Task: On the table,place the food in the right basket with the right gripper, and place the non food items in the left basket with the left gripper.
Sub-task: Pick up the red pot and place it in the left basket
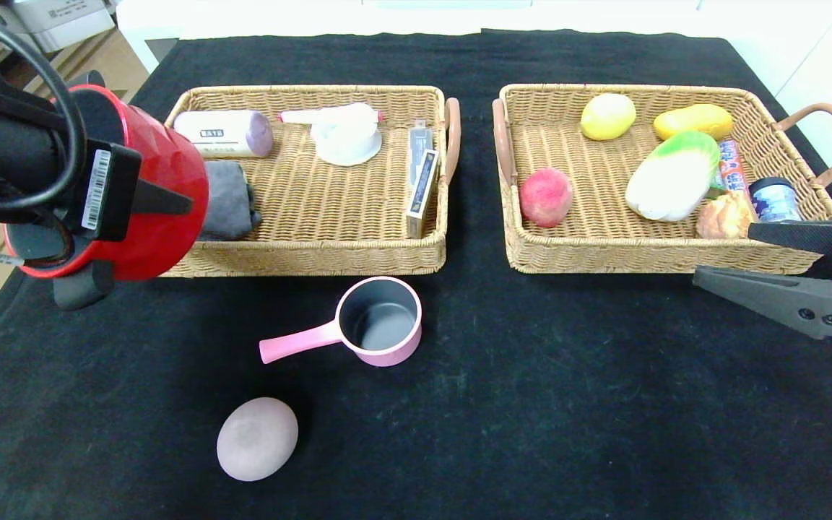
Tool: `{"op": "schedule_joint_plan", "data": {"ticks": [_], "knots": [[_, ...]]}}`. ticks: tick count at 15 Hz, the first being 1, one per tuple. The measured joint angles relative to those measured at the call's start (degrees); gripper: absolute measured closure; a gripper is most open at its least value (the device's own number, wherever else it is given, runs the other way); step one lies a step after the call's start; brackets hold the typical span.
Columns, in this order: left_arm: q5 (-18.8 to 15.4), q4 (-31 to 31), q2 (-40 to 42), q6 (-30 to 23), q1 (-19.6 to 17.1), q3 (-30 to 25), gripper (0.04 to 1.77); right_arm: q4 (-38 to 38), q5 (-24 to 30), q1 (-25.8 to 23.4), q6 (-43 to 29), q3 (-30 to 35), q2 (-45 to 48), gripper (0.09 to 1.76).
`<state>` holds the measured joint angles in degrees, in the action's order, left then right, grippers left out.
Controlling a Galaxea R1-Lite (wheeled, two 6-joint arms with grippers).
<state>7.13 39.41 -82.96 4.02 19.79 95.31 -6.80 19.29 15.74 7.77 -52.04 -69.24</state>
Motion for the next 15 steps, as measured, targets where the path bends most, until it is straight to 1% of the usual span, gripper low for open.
{"op": "schedule_joint_plan", "data": {"ticks": [5, 8, 13, 14, 15], "knots": [[-0.2, -10.6, -3.5, 2.6, 1.1, 0.6, 1.63, 0.0, -0.1, -0.2, 0.0, -0.1, 0.1, 0.14], [-0.2, -16.1, -5.7, 6.5, 1.3, 0.2, 1.63, 0.0, -0.1, -0.3, 0.0, -0.2, 0.3, 0.14], [-0.3, -24.5, -10.7, 8.2, 0.8, 0.4, 1.63, -0.1, -0.1, -0.5, 0.0, -0.2, 0.3, 0.14], [-0.8, -26.2, -11.9, 8.4, 0.5, 0.6, 1.63, -0.1, -0.1, -0.4, 0.0, -0.2, 0.3, 0.14], [-2.4, -28.0, -13.1, 8.6, 0.1, 0.8, 1.63, -0.1, -0.1, -0.4, 0.0, -0.2, 0.3, 0.14]]}}
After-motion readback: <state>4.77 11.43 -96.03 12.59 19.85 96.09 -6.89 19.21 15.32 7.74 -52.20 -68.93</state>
